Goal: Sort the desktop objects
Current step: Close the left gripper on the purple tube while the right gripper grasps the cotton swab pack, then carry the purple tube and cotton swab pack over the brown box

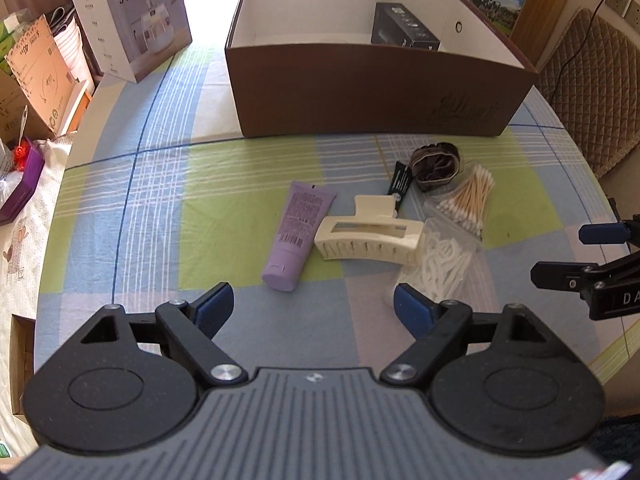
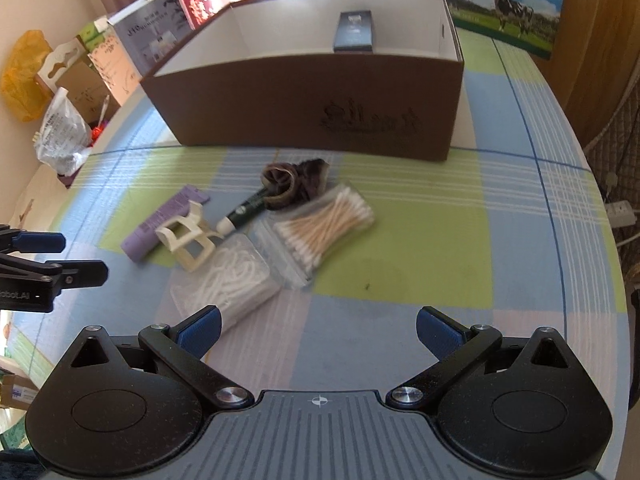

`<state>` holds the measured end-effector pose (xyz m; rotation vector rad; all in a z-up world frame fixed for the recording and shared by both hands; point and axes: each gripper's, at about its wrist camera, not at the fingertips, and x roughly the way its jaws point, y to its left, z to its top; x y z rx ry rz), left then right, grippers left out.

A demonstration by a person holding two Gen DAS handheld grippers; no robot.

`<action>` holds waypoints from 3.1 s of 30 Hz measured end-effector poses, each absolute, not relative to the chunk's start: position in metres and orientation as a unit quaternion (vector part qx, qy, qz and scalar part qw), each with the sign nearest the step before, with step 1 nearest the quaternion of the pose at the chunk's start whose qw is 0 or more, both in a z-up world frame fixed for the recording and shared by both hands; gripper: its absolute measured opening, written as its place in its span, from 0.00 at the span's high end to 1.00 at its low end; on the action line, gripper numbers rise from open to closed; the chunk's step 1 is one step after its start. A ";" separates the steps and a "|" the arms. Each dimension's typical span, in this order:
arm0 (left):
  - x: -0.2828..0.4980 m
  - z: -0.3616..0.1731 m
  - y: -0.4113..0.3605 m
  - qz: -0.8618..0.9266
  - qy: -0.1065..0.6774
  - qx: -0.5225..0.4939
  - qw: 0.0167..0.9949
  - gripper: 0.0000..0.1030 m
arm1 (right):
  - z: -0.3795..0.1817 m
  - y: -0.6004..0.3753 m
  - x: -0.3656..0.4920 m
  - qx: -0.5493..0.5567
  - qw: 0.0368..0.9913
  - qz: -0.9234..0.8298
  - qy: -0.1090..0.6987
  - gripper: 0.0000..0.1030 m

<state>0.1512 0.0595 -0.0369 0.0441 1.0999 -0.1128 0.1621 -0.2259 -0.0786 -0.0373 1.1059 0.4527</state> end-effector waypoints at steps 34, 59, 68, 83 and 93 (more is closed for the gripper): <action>0.213 -0.092 0.080 -0.053 0.552 0.046 0.831 0.26 | -0.129 -0.204 0.250 0.057 0.848 0.132 0.510 0.47; 0.235 -0.109 0.115 -0.019 0.562 -0.025 0.826 0.74 | -0.124 -0.228 0.241 -0.020 0.847 0.144 0.511 0.31; 0.250 -0.116 0.110 -0.013 0.560 -0.001 0.828 0.71 | -0.128 -0.227 0.238 0.049 0.832 0.116 0.540 0.24; 0.248 -0.119 0.110 -0.025 0.558 0.017 0.830 0.70 | -0.131 -0.191 0.231 -0.090 0.851 0.184 0.483 0.73; 0.253 -0.119 0.104 -0.023 0.557 0.027 0.829 0.71 | -0.134 -0.199 0.232 -0.093 0.852 0.198 0.477 0.75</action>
